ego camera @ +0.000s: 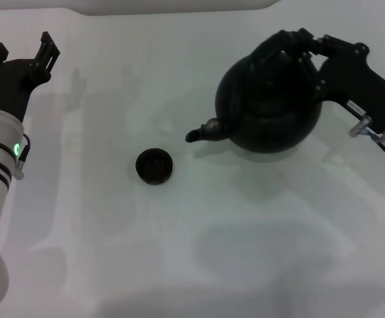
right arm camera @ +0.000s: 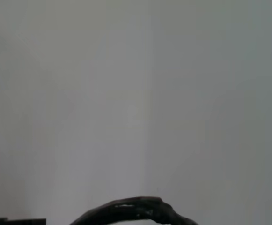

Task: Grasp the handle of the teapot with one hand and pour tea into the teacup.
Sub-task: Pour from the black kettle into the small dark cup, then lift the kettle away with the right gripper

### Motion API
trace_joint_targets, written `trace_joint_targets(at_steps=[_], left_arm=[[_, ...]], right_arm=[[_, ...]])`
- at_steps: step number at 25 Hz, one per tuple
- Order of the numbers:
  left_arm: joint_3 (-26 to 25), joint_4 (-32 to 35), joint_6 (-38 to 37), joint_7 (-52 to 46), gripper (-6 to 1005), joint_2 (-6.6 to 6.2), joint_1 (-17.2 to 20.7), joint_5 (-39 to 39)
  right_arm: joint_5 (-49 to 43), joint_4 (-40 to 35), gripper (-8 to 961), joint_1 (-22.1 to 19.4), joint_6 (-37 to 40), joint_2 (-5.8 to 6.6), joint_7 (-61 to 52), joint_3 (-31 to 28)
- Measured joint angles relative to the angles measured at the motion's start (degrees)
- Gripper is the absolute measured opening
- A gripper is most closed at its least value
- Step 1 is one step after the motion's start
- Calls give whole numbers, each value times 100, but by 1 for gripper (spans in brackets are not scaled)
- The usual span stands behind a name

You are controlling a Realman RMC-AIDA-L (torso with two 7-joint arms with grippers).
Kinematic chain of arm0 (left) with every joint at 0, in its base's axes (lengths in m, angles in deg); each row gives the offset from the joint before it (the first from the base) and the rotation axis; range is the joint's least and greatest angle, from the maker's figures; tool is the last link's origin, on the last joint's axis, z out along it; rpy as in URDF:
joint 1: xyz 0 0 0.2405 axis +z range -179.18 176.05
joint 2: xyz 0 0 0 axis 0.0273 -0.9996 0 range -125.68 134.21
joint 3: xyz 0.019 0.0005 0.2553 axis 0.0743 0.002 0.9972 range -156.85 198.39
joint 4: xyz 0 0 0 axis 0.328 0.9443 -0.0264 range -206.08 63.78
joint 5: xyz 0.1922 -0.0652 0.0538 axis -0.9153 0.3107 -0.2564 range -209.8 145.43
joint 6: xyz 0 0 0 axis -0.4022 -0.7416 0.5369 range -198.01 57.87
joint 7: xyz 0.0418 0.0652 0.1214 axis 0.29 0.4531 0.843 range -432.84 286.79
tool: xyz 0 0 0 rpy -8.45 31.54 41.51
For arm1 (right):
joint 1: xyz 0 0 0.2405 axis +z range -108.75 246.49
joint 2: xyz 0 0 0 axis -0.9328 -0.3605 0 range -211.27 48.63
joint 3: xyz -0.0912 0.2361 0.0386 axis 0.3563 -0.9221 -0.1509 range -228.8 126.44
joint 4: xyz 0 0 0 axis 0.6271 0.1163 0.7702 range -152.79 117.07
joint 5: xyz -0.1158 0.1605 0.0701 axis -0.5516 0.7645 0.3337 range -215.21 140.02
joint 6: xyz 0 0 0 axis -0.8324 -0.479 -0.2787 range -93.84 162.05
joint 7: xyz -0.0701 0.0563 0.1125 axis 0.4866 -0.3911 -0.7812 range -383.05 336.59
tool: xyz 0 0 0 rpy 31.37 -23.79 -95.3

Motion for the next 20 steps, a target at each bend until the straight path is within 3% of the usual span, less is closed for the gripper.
trace_joint_targets(at_steps=[20], left_arm=[[8, -88, 0, 0, 891, 9, -65, 32]], right_arm=[[-29, -830, 150, 215, -810, -49, 1847, 365]])
